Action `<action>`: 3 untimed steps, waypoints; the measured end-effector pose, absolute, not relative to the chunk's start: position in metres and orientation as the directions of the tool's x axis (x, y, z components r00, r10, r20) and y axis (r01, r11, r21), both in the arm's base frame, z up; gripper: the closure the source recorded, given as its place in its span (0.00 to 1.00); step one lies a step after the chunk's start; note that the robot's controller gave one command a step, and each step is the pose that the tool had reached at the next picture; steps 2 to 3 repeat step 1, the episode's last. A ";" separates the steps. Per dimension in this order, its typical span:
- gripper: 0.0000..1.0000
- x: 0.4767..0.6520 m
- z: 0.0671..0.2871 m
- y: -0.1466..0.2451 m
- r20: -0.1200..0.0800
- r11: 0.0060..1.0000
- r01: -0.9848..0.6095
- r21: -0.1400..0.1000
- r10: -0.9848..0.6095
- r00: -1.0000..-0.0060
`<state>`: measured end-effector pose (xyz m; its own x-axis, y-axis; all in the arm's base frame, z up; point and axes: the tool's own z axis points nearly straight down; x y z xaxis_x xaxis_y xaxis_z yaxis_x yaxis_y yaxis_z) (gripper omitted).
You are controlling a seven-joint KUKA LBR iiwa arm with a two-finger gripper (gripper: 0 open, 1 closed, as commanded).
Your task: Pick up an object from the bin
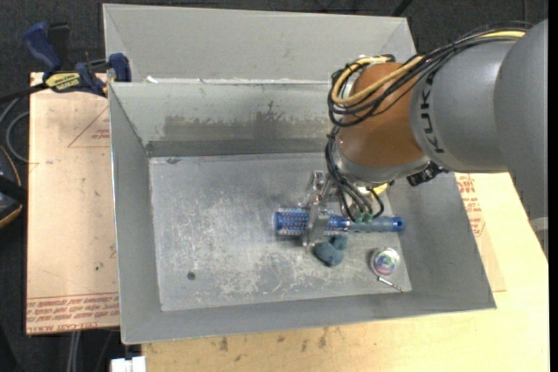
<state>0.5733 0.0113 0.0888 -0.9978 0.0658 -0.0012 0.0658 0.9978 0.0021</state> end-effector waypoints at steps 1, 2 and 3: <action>1.00 0.562 0.259 0.005 -0.009 0.998 0.067 0.002 0.067 -0.998; 1.00 0.562 0.259 0.005 -0.009 0.998 0.067 0.002 0.067 -0.998; 1.00 0.562 0.259 0.005 -0.009 0.998 0.067 0.002 0.067 -0.998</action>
Offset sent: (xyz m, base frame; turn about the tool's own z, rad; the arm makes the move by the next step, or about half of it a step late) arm -0.0127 -0.0068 0.1659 0.0017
